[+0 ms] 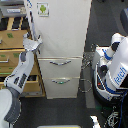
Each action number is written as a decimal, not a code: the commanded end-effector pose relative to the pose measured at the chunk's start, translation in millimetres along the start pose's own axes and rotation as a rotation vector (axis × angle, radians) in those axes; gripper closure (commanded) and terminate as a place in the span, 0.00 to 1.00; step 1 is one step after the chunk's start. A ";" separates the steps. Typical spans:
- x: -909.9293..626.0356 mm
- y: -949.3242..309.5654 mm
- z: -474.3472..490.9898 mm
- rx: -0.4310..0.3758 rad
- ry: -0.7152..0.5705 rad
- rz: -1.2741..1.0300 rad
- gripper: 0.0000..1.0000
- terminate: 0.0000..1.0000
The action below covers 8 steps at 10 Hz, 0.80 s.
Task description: Opening the fridge
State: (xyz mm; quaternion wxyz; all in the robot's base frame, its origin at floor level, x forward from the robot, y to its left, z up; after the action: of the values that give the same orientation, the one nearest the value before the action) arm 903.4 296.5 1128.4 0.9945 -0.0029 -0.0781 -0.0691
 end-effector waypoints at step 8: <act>23.7 -65.4 -65.8 -0.124 0.083 -0.163 1.00 0.00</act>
State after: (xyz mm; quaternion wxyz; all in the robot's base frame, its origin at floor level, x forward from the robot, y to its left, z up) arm 917.2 270.6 1093.0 0.9904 -0.0550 -0.0454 -0.1186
